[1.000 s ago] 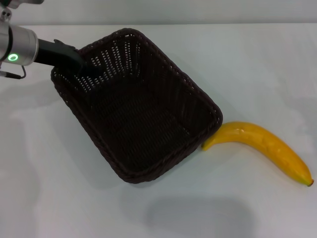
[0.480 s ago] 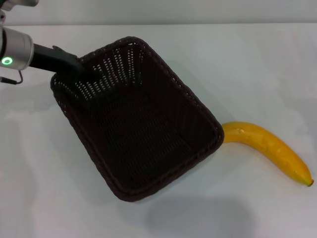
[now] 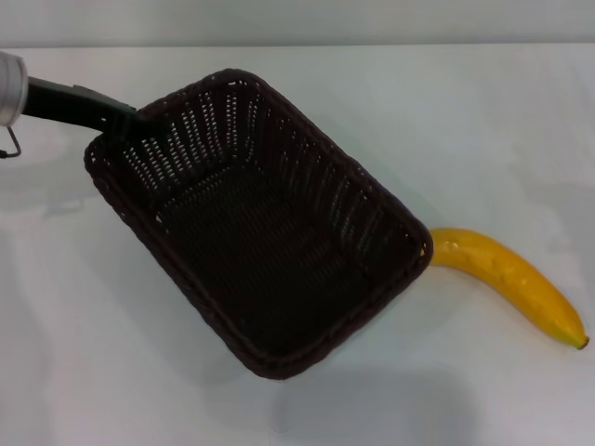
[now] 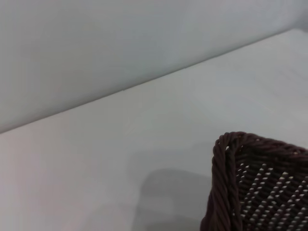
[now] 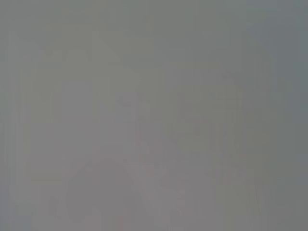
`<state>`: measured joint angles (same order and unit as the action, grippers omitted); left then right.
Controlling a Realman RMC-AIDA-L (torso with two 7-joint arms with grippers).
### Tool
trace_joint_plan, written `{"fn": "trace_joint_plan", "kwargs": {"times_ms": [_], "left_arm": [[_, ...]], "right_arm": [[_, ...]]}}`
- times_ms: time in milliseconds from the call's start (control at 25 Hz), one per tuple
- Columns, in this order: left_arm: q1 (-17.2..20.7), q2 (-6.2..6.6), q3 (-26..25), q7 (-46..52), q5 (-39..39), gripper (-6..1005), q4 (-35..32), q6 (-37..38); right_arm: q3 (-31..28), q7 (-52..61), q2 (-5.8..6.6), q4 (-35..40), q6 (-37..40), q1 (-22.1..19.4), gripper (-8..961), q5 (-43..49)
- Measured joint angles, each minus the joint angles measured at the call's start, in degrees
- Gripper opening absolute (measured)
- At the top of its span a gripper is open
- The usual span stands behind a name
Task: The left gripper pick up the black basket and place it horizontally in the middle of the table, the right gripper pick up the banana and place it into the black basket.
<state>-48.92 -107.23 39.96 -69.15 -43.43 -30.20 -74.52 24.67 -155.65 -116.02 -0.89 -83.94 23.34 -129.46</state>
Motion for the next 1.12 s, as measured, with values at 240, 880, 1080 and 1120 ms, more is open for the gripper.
{"fn": "trace_joint_plan", "kwargs": {"times_ms": [240, 880, 1080, 1120], "left_arm": [[1.7, 0.72, -0.7, 1.8, -2.6, 203, -0.2, -0.6], [13.9, 2.31, -0.7, 1.6, -31.2, 187, -2.4, -2.5], [19.3, 0.64, -0.7, 0.5, -42.4, 189, -2.1, -1.6], [20.2, 0.11, -0.7, -0.1, -44.5, 191, -1.8, -1.6]], "right_arm": [[0.4, 0.0, 0.09, -0.3, 0.0, 0.0, 854, 0.0], [0.7, 0.0, 0.28, 0.1, 0.1, -0.1, 855, 0.0], [1.2, 0.0, 0.50, 0.5, 0.3, 0.0, 855, 0.0], [1.2, 0.0, 0.52, 0.8, 0.4, 0.0, 854, 0.0]]}}
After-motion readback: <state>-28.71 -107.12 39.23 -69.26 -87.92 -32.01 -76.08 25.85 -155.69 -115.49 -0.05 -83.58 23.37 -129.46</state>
